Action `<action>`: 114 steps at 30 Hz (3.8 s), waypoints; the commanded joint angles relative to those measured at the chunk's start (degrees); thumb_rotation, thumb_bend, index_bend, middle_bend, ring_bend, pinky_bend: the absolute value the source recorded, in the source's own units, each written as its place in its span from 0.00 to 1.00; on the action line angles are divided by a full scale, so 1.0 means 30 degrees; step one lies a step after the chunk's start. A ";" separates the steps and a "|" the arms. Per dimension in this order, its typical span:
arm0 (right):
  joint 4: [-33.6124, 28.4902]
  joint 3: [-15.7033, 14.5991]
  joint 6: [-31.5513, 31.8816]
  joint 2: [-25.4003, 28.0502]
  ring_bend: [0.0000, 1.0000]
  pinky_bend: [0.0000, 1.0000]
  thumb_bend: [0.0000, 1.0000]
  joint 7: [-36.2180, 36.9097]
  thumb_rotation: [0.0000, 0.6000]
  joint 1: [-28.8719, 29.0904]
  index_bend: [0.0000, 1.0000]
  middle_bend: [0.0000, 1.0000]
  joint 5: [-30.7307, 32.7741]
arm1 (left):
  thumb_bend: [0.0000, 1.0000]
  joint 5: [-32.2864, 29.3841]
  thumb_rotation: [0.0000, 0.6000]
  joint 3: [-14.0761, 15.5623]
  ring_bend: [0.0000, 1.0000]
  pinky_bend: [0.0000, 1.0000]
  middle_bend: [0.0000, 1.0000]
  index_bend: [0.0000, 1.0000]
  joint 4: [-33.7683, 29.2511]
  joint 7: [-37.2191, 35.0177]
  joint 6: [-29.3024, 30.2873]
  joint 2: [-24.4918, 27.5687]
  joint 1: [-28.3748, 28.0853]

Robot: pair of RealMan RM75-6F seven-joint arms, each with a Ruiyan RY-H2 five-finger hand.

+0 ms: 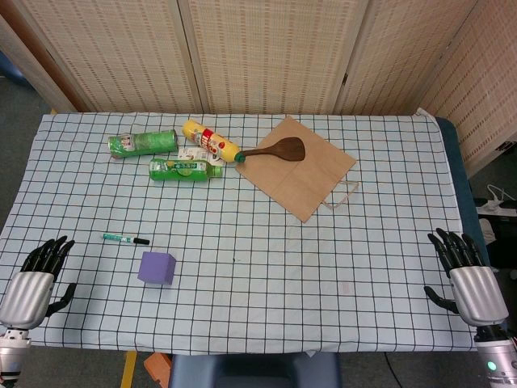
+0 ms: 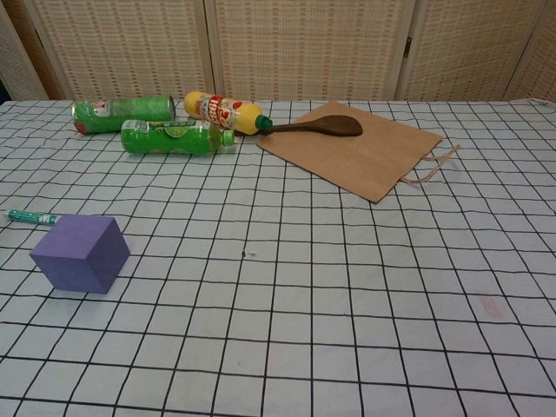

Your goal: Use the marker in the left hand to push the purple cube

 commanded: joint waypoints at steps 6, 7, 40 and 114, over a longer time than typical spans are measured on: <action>-0.0129 -0.0080 0.0555 0.0188 0.00 0.00 0.11 0.0357 1.00 -0.0241 0.00 0.00 -0.0417 | 0.41 0.0142 1.00 -0.0046 0.00 0.13 0.00 0.00 0.0212 0.0194 -0.0118 -0.0412 -0.0207; -0.0118 -0.0048 0.0630 0.0195 0.00 0.00 0.11 0.0369 1.00 -0.0269 0.00 0.00 -0.0404 | 0.41 0.0124 1.00 -0.0166 0.00 0.13 0.00 0.00 0.0433 0.0142 -0.0214 -0.0653 -0.0360; 0.0045 0.0178 -0.1142 -0.0631 0.00 0.00 0.11 -0.1255 1.00 0.0290 0.00 0.00 0.1052 | 0.41 0.0408 1.00 -0.0357 0.75 1.00 0.29 0.31 1.2903 -0.0021 -0.7988 -0.7066 -0.7361; -0.0386 -0.0215 -0.1849 -0.0637 0.00 0.00 0.11 -0.2242 1.00 0.0459 0.00 0.00 0.1454 | 0.62 0.2173 1.00 0.2351 0.79 1.00 0.77 0.77 2.2309 -0.8004 -0.2262 -1.0302 -0.5774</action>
